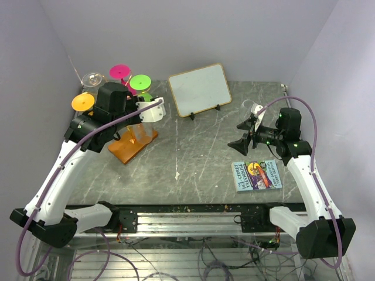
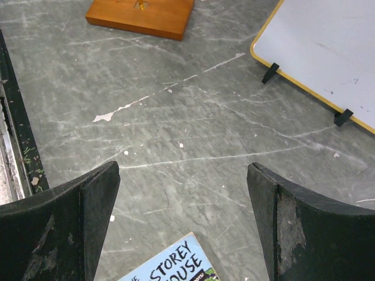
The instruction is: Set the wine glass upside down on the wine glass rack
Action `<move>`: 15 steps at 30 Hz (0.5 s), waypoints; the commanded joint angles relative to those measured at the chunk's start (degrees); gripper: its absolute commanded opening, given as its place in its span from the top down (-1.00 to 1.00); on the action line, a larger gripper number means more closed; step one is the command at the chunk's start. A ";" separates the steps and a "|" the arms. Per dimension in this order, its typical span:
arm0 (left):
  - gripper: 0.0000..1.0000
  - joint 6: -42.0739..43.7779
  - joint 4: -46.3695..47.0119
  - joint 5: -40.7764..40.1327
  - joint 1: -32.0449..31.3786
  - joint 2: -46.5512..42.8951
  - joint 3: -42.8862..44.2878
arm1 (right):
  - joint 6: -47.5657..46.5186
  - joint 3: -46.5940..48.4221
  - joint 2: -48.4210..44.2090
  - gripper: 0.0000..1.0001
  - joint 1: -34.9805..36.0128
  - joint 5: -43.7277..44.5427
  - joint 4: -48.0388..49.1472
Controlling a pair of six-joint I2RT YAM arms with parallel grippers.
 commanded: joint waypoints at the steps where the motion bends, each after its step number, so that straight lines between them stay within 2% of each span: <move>1: 0.25 -0.05 -1.98 -1.92 -0.17 -1.52 1.02 | -0.59 -0.45 -0.49 -0.79 -0.40 -0.24 0.87; 15: 0.01 -1.11 -3.52 -2.72 -0.16 -3.45 1.60 | -0.37 -0.57 -0.77 -0.79 -1.06 -0.45 1.03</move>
